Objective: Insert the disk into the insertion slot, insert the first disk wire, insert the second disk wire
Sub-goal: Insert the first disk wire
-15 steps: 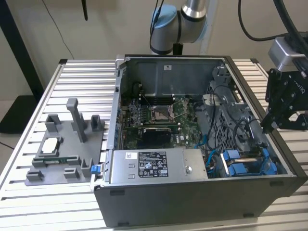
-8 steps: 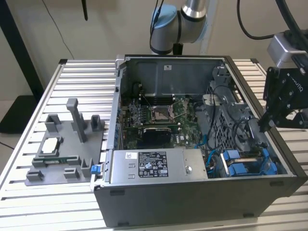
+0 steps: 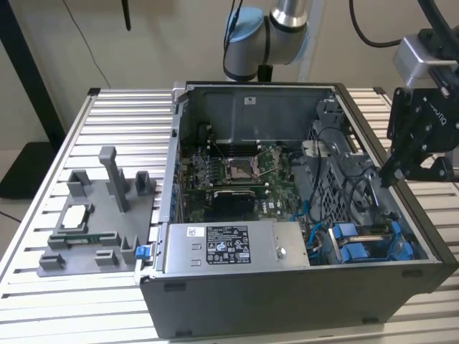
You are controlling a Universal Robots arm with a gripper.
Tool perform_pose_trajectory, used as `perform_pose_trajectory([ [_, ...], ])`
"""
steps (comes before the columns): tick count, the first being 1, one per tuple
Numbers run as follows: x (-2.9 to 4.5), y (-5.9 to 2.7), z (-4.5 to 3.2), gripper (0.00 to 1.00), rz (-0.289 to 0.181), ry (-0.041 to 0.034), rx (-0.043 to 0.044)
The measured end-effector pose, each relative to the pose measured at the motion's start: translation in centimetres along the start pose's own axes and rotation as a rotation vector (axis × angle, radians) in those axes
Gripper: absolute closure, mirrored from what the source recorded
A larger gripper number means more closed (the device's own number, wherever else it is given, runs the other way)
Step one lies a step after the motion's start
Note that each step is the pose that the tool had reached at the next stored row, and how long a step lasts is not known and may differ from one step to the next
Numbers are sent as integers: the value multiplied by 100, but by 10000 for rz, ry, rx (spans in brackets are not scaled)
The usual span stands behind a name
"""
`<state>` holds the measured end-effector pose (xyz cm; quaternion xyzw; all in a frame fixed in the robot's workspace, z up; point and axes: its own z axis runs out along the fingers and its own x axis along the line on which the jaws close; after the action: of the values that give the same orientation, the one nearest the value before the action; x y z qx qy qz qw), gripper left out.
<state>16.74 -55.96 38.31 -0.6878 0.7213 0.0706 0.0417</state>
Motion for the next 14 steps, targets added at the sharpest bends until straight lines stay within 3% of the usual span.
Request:
perform_pose_trajectory([
  [4, 4, 88, -13, 100, 0, -16, -7],
  [11, 36, 325, -14, 100, 1, -13, -6],
  [14, 51, 444, -10, 100, 3, 61, -3],
])
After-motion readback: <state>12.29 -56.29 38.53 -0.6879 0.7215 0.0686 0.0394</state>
